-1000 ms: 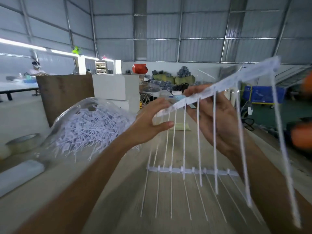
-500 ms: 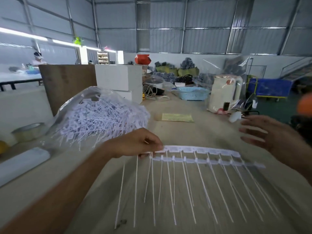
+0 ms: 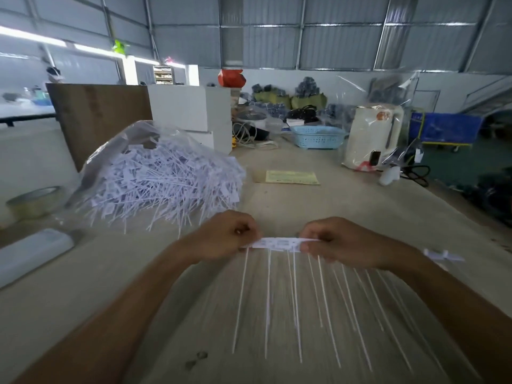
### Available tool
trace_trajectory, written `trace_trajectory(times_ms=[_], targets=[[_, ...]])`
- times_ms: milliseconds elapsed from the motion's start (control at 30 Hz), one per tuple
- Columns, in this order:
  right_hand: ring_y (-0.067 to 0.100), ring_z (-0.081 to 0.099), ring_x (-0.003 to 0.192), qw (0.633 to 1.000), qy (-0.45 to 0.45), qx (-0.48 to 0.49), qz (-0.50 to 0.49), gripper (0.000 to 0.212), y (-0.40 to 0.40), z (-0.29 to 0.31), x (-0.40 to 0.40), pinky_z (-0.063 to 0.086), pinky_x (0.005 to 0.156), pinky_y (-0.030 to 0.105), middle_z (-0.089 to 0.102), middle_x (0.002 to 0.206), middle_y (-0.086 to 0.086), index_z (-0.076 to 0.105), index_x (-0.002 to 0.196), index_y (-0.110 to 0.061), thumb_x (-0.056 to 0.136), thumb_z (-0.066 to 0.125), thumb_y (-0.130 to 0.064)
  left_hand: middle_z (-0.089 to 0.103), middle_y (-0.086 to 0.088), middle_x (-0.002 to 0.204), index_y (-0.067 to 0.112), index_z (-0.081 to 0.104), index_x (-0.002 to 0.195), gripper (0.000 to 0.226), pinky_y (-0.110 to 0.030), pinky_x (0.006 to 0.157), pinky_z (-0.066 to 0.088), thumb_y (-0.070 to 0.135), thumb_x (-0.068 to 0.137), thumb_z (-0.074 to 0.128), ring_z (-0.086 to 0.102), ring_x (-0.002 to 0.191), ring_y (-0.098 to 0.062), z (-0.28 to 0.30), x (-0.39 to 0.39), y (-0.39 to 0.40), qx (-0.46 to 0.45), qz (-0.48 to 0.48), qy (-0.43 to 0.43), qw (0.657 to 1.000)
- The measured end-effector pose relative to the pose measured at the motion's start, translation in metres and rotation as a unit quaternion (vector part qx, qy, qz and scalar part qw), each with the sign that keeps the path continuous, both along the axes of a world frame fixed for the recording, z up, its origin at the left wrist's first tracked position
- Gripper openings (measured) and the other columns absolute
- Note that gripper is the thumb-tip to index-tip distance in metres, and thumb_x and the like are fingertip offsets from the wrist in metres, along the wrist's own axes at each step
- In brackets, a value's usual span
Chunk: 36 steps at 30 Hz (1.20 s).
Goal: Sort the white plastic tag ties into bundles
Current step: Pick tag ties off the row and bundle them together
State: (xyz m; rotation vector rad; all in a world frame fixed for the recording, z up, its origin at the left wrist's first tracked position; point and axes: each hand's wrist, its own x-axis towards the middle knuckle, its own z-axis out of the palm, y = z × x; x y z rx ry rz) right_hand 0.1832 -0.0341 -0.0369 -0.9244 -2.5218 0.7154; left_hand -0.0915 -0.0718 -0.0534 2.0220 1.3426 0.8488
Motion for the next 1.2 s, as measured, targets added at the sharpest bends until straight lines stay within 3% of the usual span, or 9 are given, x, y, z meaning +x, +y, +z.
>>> trace_trajectory(times_ms=[100, 167, 367, 600, 733, 867, 967, 1067, 1200], targets=[[0.011, 0.058, 0.066, 1.0, -0.006, -0.001, -0.004, 0.027, 0.002, -0.004, -0.004, 0.046, 0.063, 0.035, 0.064, 0.074, 0.004, 0.068, 0.081, -0.018, 0.095, 0.061, -0.04, 0.062, 0.009, 0.063, 0.008, 0.068, 0.081, 0.023, -0.017, 0.057, 0.042, 0.022, 0.098, 0.063, 0.054, 0.056, -0.003, -0.002, 0.004, -0.001, -0.003, 0.001, -0.006, 1.0], [0.004, 0.056, 0.061, 1.0, -0.018, 0.006, -0.018, 0.042, -0.001, -0.005, -0.012, 0.042, 0.059, 0.022, 0.065, 0.07, -0.001, 0.07, 0.079, -0.016, 0.091, 0.056, -0.053, 0.057, 0.013, 0.06, 0.009, 0.065, 0.081, 0.023, -0.015, 0.054, 0.039, 0.022, 0.099, 0.06, 0.049, 0.053, -0.002, 0.0, 0.012, -0.003, 0.024, 0.007, -0.025, 0.999], [0.022, 0.071, 0.082, 0.998, 0.036, -0.042, 0.001, 0.03, -0.008, -0.014, -0.028, 0.054, 0.079, 0.04, 0.072, 0.089, 0.007, 0.071, 0.103, -0.008, 0.102, 0.053, -0.032, 0.06, -0.002, 0.061, 0.012, 0.064, 0.083, 0.02, -0.015, 0.048, 0.036, 0.019, 0.101, 0.058, 0.048, 0.043, -0.004, 0.0, 0.024, -0.009, 0.092, -0.019, -0.035, 0.995], [0.01, 0.063, 0.062, 0.978, 0.11, -0.176, 0.005, 0.026, -0.022, -0.019, -0.037, 0.05, 0.058, 0.023, 0.07, 0.075, 0.002, 0.072, 0.101, -0.012, 0.101, 0.056, -0.032, 0.055, 0.014, 0.063, 0.019, 0.057, 0.099, 0.016, -0.019, 0.056, 0.038, 0.018, 0.106, 0.044, 0.048, 0.055, -0.002, -0.009, 0.032, -0.005, 0.118, 0.031, -0.061, 0.991], [0.005, 0.05, 0.054, 0.993, 0.119, -0.02, 0.001, 0.025, -0.026, -0.022, -0.04, 0.04, 0.054, 0.024, 0.058, 0.062, 0.002, 0.072, 0.084, -0.005, 0.098, 0.063, -0.024, 0.056, 0.017, 0.056, 0.02, 0.06, 0.094, 0.018, -0.013, 0.047, 0.035, 0.009, 0.102, 0.047, 0.046, 0.047, 0.0, -0.005, 0.034, -0.007, 0.046, 0.053, -0.096, 0.993], [0.016, 0.053, 0.053, 0.989, 0.067, 0.128, 0.037, 0.027, -0.033, -0.027, -0.045, 0.044, 0.055, 0.038, 0.057, 0.06, 0.002, 0.064, 0.07, -0.014, 0.096, 0.065, -0.021, 0.052, 0.0, 0.052, 0.019, 0.065, 0.09, 0.018, -0.014, 0.038, 0.023, 0.009, 0.099, 0.052, 0.035, 0.037, -0.009, 0.002, 0.026, -0.014, -0.179, 0.01, -0.136, 0.974], [0.015, 0.054, 0.053, 0.993, 0.06, 0.063, 0.075, 0.025, -0.033, -0.026, -0.042, 0.043, 0.054, 0.037, 0.059, 0.061, -0.002, 0.068, 0.072, -0.023, 0.096, 0.065, -0.021, 0.054, 0.003, 0.054, 0.017, 0.065, 0.09, 0.016, -0.016, 0.041, 0.03, 0.008, 0.098, 0.055, 0.04, 0.043, -0.009, 0.007, 0.02, -0.019, -0.163, -0.05, -0.06, 0.983], [0.018, 0.056, 0.056, 0.994, 0.038, 0.021, 0.099, 0.022, -0.031, -0.022, -0.038, 0.043, 0.056, 0.038, 0.064, 0.067, 0.007, 0.074, 0.084, -0.005, 0.097, 0.066, -0.02, 0.058, 0.013, 0.056, 0.028, 0.059, 0.093, 0.015, -0.017, 0.052, 0.036, 0.017, 0.101, 0.05, 0.049, 0.048, -0.001, 0.007, 0.026, -0.022, 0.04, -0.074, 0.12, 0.989], [0.005, 0.052, 0.061, 0.984, 0.032, -0.108, 0.136, 0.014, -0.027, -0.01, -0.017, 0.039, 0.058, 0.026, 0.059, 0.068, -0.007, 0.076, 0.097, -0.012, 0.097, 0.065, -0.019, 0.064, -0.001, 0.068, 0.034, 0.05, 0.111, 0.026, -0.027, 0.054, 0.036, 0.017, 0.093, 0.059, 0.059, 0.058, -0.023, -0.002, 0.019, -0.02, 0.302, -0.018, 0.399, 0.865]])
